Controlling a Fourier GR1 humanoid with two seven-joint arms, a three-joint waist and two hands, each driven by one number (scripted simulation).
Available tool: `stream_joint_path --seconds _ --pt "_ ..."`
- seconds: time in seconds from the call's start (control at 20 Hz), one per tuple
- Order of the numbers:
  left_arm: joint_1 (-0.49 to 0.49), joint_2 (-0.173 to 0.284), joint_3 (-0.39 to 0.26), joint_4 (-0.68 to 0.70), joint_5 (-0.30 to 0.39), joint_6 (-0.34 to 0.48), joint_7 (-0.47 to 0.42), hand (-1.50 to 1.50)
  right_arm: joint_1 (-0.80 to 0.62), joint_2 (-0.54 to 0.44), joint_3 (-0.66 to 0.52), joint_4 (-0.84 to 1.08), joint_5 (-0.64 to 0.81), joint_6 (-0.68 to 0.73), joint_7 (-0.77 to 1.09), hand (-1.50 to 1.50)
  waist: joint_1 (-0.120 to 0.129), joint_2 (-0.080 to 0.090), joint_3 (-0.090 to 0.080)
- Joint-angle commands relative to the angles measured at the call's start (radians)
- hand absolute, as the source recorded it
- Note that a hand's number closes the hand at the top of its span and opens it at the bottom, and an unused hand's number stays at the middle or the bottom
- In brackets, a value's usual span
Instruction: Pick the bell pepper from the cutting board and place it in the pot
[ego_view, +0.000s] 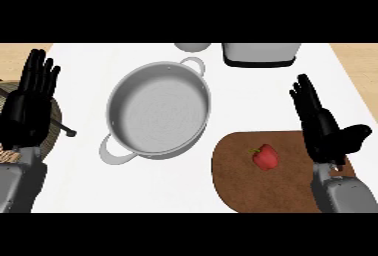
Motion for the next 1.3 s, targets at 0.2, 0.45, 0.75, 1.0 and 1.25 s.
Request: stream_joint_path --seconds 0.2,0.45,0.75,1.0,1.25 --pt "0.140 0.135 -0.040 0.136 -0.160 0.000 0.108 0.00 -0.042 -0.072 0.240 -0.098 0.176 0.166 -0.149 1.50 0.027 0.056 -0.012" --pt "0.215 0.114 -0.062 0.187 -0.156 0.023 0.258 0.00 0.043 -0.081 0.118 -0.133 0.484 -0.229 -0.374 -1.50 -0.031 0.048 -0.006" --pt "0.226 0.111 -0.079 0.136 -0.181 0.023 0.321 0.00 0.356 -0.050 0.277 -0.215 0.641 -0.374 -0.605 -1.50 -0.018 0.050 -0.011" --pt "0.183 0.112 -0.073 0.138 -0.196 0.031 0.373 0.00 0.465 -0.175 0.281 -0.338 0.869 -0.309 -0.362 -1.50 -0.028 0.050 -0.014" --pt "0.220 0.142 -0.056 0.098 -0.192 0.017 0.378 0.00 0.554 -0.206 0.303 -0.547 1.145 -0.159 -0.049 -1.50 -0.024 0.045 -0.017"
